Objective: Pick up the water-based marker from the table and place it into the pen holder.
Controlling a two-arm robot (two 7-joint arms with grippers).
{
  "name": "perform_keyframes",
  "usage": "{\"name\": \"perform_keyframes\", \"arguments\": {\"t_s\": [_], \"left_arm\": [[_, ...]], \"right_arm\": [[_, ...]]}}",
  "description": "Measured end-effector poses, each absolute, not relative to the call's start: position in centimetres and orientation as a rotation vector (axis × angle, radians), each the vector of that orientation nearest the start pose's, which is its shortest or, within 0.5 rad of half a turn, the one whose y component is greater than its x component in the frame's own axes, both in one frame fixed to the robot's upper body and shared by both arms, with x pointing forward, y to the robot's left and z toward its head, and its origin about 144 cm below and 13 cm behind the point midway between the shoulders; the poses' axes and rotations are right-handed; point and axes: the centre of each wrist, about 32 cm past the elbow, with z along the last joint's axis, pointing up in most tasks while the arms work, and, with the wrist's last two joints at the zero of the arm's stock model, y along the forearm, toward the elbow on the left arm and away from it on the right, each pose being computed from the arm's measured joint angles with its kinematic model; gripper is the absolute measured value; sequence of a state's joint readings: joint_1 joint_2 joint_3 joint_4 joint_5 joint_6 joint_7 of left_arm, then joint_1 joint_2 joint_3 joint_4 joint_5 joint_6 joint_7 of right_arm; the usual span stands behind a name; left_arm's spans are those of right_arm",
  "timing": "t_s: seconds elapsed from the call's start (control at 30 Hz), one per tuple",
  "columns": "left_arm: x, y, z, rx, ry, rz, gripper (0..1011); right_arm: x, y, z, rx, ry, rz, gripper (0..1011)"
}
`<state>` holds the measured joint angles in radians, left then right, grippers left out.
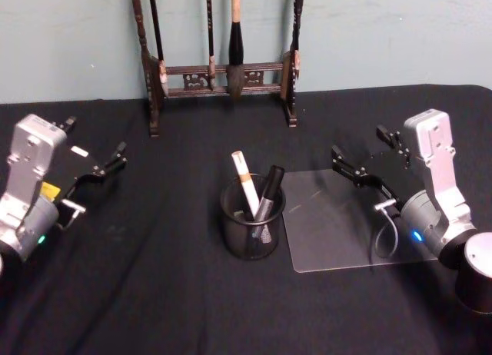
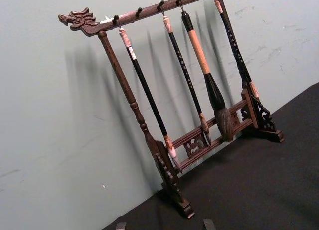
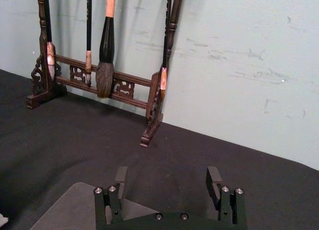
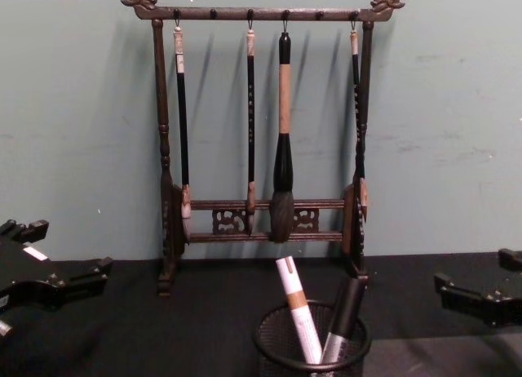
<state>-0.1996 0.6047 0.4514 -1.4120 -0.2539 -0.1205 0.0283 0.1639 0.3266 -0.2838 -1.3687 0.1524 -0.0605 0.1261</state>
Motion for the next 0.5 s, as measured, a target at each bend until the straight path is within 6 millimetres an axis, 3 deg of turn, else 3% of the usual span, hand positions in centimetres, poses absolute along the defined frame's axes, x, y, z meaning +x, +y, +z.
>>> {"name": "perform_keyframes", "arguments": {"t_s": [0.5], "left_arm": [[48.86, 30.97, 113.98, 0.304, -0.285, 1.248, 1001]], "right_arm": [[49.49, -25.86, 112.45, -0.197, -0.117, -1.223, 1003]]}}
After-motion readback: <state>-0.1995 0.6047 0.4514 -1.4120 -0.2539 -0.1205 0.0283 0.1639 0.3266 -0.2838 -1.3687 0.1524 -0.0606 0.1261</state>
